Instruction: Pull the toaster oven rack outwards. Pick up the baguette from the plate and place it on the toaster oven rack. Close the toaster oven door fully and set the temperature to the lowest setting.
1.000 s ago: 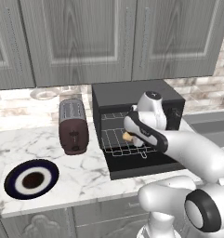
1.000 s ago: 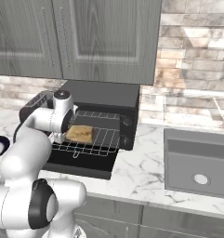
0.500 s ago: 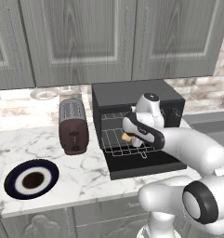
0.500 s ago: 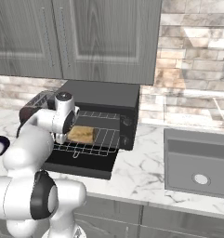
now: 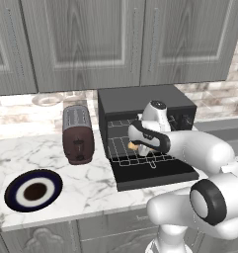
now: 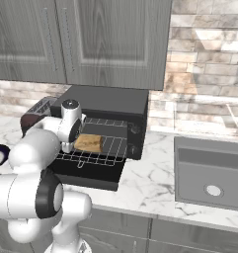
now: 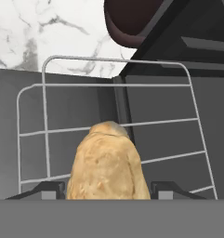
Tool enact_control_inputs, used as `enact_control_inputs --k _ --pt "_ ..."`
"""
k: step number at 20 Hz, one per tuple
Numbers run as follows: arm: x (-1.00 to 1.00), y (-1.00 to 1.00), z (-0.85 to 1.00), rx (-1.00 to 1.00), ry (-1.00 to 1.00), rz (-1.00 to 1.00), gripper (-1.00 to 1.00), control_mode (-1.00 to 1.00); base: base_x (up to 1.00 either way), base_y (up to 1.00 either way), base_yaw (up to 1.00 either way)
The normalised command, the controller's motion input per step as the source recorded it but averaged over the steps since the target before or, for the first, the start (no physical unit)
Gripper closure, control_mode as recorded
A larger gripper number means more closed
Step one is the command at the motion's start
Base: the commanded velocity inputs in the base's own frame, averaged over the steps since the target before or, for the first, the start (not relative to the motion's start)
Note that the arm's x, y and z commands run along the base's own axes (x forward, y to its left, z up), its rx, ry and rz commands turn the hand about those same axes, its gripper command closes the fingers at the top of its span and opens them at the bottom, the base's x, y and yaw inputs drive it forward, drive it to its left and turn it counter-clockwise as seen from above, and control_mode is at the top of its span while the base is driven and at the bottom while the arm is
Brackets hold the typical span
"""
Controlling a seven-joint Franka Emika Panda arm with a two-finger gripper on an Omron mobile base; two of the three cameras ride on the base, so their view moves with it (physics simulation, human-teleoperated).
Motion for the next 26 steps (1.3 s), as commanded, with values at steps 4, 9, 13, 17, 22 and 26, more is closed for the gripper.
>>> enact_control_inputs --k 4,9,13,17,22,26 --pt "0.22 0.0 -0.11 0.0 0.0 0.01 1.0 -1.0 0.0 0.0 0.0" --pt "0.23 0.0 -0.12 0.0 0.0 0.01 1.0 -1.0 0.0 0.0 0.0" --pt "0.19 0.0 -0.15 0.0 0.0 0.01 1.0 -1.0 0.0 0.0 0.0" --pt "0.19 0.0 -0.17 0.0 0.0 0.0 1.0 -1.0 0.0 0.0 0.0" --pt "0.14 0.0 -0.14 0.0 0.0 0.0 1.0 -1.0 0.0 0.0 0.0" --pt "0.09 0.0 -0.09 0.0 0.0 0.0 -1.0 -1.0 0.0 0.0 0.0"
